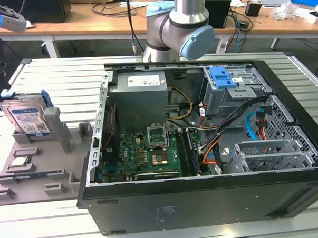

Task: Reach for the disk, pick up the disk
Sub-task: 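Pick up the disk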

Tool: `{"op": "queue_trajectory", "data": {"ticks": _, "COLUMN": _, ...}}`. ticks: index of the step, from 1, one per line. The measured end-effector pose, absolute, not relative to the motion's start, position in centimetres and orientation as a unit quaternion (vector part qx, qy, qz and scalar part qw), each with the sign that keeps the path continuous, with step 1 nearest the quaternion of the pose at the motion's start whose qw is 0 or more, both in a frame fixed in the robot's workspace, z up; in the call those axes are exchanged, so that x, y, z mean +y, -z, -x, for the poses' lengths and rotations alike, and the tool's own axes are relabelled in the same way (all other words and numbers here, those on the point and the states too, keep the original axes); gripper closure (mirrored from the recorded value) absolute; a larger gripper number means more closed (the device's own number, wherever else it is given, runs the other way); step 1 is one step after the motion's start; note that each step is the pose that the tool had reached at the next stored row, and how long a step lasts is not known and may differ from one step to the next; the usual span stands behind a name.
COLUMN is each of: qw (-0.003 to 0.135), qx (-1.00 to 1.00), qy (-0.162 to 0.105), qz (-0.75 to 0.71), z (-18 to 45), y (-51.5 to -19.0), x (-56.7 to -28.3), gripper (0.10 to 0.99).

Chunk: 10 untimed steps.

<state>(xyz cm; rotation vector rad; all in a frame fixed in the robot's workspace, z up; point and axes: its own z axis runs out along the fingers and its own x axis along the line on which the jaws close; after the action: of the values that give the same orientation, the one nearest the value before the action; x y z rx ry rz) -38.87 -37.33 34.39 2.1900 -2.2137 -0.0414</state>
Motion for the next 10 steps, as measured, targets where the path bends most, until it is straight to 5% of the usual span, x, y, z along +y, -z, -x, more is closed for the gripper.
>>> {"op": "queue_trajectory", "data": {"ticks": 10, "qw": 0.014, "qx": -0.711, "qy": 0.013, "qz": -0.703, "z": 38.9, "y": -33.3, "x": -37.3, "gripper": 0.604}}
